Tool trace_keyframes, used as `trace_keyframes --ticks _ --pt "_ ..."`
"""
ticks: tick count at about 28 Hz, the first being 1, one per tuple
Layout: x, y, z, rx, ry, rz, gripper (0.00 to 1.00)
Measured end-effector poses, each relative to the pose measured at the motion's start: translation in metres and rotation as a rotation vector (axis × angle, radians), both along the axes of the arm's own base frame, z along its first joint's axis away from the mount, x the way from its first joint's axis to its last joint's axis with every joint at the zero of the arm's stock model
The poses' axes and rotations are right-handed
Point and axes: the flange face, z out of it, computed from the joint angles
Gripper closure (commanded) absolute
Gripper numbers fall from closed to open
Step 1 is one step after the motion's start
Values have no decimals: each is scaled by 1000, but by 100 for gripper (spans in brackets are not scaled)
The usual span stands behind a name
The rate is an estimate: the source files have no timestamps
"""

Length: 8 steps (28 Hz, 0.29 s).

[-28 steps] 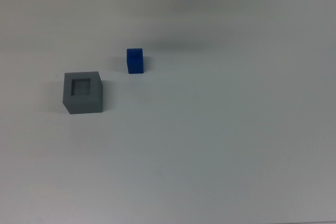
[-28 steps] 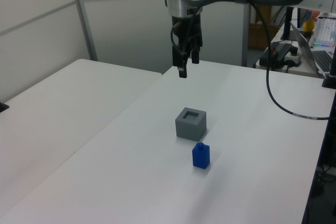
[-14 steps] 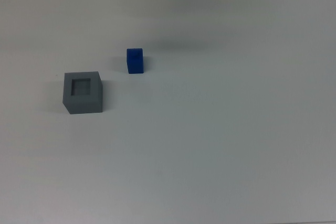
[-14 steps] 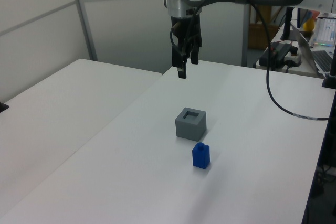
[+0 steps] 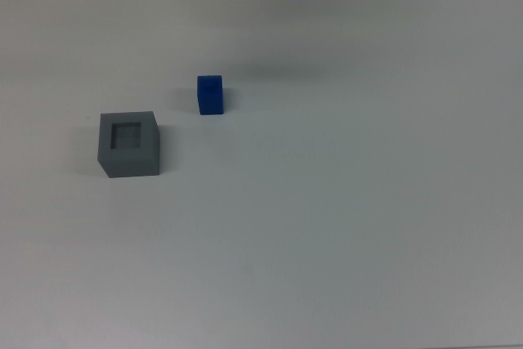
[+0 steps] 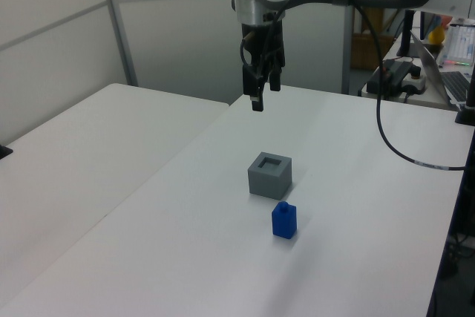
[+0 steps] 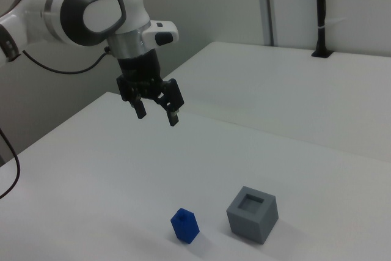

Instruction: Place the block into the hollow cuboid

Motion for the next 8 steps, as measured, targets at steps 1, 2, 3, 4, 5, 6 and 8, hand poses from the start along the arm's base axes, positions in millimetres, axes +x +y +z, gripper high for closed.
trace_keyframes --ticks 1,2,3,4,5,6,8 --pt "0 0 0 0 0 0 0" --pt "0 0 0 0 0 0 0" --pt "0 0 0 0 1 0 0" --pt "0 0 0 0 3 0 0" --pt "-1 0 0 0 6 0 0" --pt "-1 0 -1 0 10 0 0" --pt "-1 0 -1 0 14 0 0"
